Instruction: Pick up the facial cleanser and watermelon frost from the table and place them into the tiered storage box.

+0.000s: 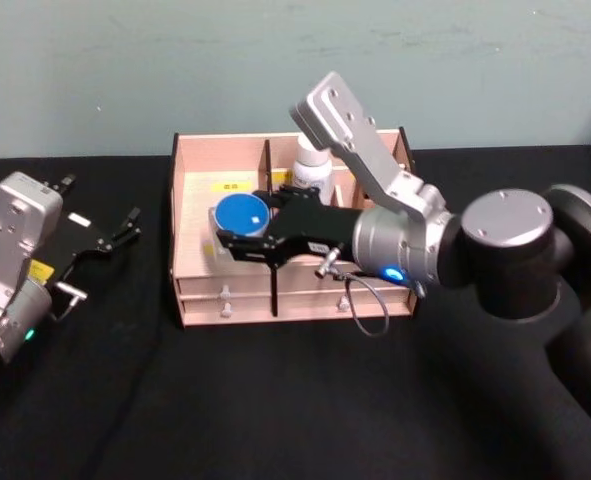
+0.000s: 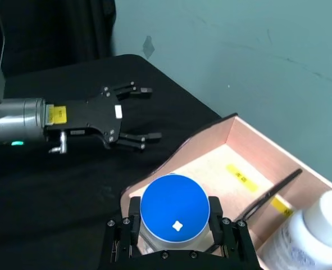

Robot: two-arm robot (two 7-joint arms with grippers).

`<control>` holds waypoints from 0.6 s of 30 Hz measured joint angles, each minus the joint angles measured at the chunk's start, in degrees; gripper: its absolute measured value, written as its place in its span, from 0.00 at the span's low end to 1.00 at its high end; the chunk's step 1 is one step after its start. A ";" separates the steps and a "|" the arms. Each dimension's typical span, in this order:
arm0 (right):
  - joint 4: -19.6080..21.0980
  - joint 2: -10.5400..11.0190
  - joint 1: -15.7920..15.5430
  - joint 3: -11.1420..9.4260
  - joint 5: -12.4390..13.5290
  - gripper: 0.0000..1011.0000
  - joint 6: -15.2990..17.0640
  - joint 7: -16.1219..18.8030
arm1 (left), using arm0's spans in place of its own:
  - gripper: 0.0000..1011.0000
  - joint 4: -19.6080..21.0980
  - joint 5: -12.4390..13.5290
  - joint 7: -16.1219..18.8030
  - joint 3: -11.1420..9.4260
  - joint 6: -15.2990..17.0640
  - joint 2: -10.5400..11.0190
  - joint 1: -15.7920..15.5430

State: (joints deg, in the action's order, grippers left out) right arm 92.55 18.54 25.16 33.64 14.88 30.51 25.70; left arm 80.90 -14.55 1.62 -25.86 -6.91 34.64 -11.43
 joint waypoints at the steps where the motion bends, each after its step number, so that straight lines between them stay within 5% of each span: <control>1: -0.41 -0.24 0.38 0.07 0.01 0.71 0.08 0.04 | 0.99 0.00 0.00 0.00 0.00 0.00 0.00 0.00; 18: -9.04 -4.28 6.84 2.13 -0.53 0.71 1.34 0.18 | 0.99 0.00 0.00 0.00 0.00 0.00 0.00 0.00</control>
State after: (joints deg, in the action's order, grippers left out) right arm 83.50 14.26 32.00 35.77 14.35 31.85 25.88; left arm 80.90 -14.55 1.62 -25.86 -6.91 34.64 -11.43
